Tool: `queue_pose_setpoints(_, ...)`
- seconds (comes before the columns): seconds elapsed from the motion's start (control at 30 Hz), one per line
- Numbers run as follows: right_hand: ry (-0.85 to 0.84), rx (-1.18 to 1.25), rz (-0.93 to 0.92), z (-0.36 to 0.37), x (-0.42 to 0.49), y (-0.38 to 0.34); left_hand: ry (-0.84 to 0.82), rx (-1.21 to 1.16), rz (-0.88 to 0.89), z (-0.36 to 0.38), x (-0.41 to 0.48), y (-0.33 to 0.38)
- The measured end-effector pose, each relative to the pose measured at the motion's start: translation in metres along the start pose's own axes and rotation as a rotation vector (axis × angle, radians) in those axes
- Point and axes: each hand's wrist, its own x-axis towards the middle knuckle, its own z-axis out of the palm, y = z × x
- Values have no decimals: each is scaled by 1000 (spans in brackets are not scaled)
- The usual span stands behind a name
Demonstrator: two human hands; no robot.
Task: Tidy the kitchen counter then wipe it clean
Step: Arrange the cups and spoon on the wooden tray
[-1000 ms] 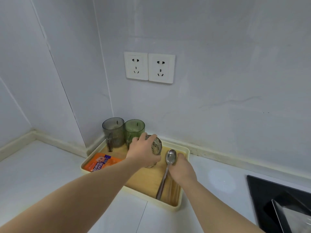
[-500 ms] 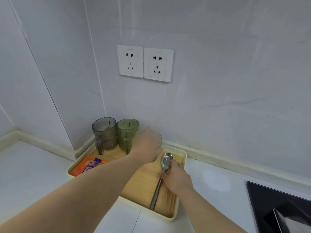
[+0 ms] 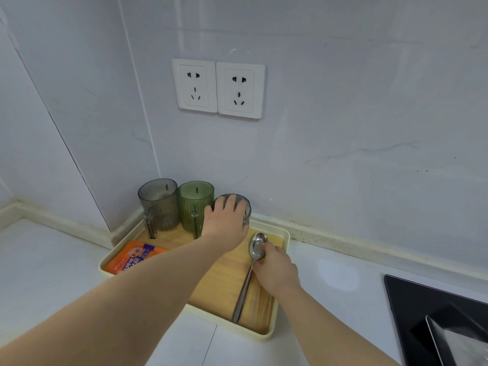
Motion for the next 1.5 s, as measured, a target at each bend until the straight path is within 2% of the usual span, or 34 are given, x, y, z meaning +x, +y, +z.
queue_pose_setpoints(0.17,39,2,-4,-7,-9,-2,-79,-84,5,-11,-11,-3)
queue_pose_setpoints(0.47,96,82,-29,-29,-57,-20,-7,-84,-20,-46,-85,-4)
queue_pose_setpoints(0.93,-30,46,-168,0,-140,-12,-133,-256,-255,-38,-225,15)
queue_pose_setpoints(1.1,-37,59,-150,-1,-180,-2,-169,-318,-301,-45,-268,26)
queue_pose_setpoints(1.3,17,51,-139,-3,-248,25,-129,-376,-255,-50,-323,45)
queue_pose_setpoints(1.5,57,101,-23,6,-342,52,-157,-451,-191,-60,-396,65)
